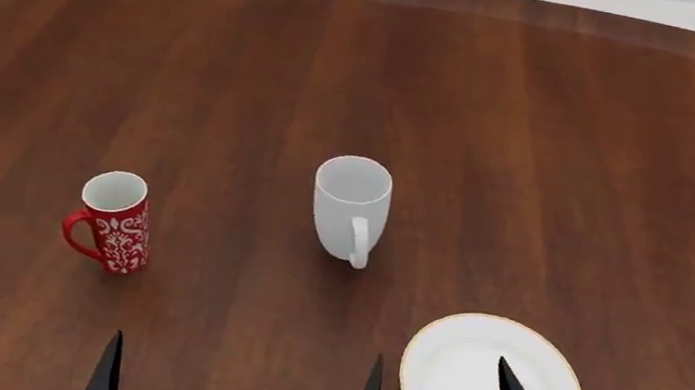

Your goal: Put the white mug on the plate.

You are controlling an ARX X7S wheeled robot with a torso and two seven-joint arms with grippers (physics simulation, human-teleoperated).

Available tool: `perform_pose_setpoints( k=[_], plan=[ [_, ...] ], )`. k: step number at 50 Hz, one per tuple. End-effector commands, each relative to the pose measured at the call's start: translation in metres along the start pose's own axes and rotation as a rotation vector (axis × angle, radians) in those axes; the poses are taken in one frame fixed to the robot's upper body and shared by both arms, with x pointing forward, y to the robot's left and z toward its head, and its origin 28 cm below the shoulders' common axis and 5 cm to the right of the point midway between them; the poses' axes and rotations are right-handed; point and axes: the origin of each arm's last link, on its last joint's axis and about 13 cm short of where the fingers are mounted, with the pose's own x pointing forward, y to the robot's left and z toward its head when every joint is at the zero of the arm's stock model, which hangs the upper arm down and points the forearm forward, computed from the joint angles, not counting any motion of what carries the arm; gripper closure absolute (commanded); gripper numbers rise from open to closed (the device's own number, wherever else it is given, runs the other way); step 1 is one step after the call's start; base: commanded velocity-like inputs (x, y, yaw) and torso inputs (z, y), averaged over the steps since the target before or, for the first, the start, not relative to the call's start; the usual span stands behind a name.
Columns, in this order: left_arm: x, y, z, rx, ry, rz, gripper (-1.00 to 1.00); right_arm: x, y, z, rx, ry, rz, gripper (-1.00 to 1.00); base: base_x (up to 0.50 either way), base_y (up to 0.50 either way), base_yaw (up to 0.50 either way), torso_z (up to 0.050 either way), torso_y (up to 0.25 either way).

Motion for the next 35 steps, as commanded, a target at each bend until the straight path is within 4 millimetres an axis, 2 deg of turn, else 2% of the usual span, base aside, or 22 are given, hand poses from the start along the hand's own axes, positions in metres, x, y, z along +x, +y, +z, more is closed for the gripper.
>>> perform_pose_setpoints(
  k=[1, 35],
  plan=[
    [-0.0005, -0.0016, -0.0012, 0.005, 0.009, -0.003, -1.00, 0.0015, -0.0003, -0.0037, -0.007, 0.003, 0.005, -1.00, 0.50, 0.00, 0.00, 0.000, 0.000],
    [0.0030, -0.0023, 0.0044, 0.001, 0.005, 0.023, -1.00, 0.0022, 0.0049, -0.0115, -0.004, 0.016, 0.046, -1.00, 0.50, 0.00, 0.00, 0.000, 0.000]
  ],
)
